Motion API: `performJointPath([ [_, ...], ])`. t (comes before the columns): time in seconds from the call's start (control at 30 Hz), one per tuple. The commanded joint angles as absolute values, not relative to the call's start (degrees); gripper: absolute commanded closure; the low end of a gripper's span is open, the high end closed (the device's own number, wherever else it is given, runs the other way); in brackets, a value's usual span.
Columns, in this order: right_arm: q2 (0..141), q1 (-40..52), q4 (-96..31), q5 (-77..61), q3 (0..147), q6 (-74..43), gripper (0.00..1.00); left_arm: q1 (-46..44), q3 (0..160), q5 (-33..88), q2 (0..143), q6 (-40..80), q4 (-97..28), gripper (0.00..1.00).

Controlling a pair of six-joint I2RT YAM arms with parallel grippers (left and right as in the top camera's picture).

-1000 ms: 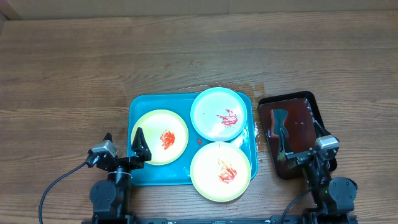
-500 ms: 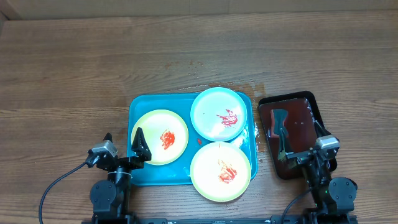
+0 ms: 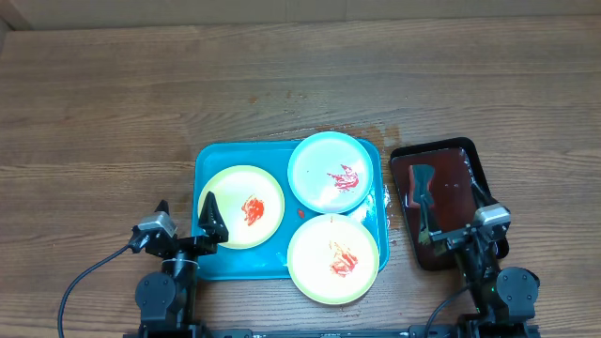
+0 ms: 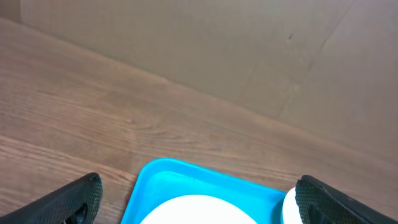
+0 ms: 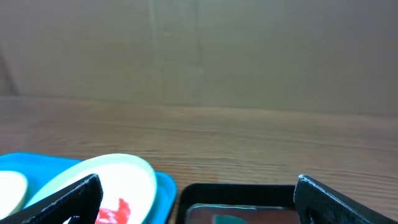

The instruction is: Clean dirty plates on tray and stack at the side

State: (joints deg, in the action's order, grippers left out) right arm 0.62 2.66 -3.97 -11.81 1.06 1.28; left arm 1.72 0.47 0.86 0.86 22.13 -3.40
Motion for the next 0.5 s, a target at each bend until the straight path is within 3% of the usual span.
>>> performJointPath([
  [0.0,0.19,2.9,-3.29,-16.03,0.51,-1.02,0.0,1.96,0.3,1.63,0.25,21.19,-2.76,0.0],
  [0.27,0.4,2.9,-3.33,-18.17,3.09,-10.72,0.0,1.96,3.92,7.55,1.65,16.99,-7.88,0.0],
  [0.47,2.9,2.9,-3.31,-20.16,6.98,-10.74,0.0,1.85,14.41,7.51,12.53,9.96,-13.19,0.0],
])
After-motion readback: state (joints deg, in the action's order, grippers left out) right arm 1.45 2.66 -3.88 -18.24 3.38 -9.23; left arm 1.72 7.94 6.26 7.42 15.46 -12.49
